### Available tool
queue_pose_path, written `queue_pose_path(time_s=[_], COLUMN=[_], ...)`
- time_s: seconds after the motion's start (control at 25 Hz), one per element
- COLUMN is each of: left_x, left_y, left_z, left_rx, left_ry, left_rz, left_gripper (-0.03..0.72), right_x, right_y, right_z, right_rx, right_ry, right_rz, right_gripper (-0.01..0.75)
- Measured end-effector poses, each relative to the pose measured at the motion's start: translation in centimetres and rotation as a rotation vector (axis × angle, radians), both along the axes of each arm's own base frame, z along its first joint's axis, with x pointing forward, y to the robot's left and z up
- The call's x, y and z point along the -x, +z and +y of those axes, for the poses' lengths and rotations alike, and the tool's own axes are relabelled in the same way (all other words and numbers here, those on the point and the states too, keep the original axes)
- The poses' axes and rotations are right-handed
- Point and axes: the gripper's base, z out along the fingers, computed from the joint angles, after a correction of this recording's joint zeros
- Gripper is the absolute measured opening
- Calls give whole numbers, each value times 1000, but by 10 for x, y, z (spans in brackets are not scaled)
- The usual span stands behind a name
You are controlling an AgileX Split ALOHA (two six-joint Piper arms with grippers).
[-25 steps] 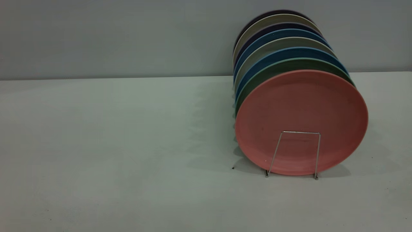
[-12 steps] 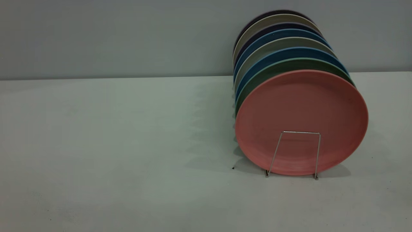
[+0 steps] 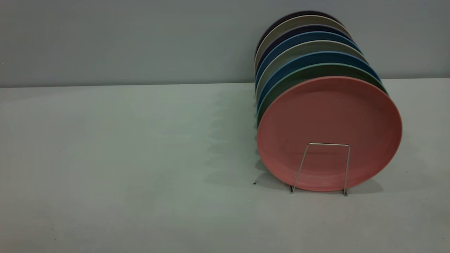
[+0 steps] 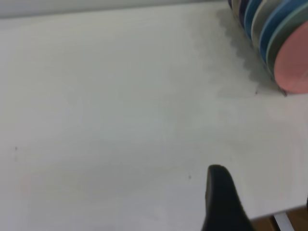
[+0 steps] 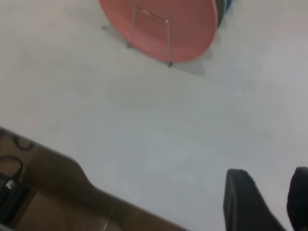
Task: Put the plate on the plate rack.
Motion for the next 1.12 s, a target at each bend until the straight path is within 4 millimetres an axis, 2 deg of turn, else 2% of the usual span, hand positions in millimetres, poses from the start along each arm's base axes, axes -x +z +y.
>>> queue_pose_path(time_s=[0.2,0.4,0.8,1.12], left_x=[2,2,2,2], left_y=[-2,-2,-2,-2], left_z=[0,0,0,2], left_rx=[-4,-4,-13,-85], left_ry=[-5,-5,-14,-85], left_rz=[29,30,27,6], left_gripper=[447,447,447,447], right_x=[9,12,14,14], right_y=[-6,-22,-26,-27], right_z=[-3,-4,-3,-3], right_rx=[-36,-38,-26,-24], right_ry=[31,36,77,77], right_rz=[-104,-104,-132,-127], right_gripper=[239,239,239,239])
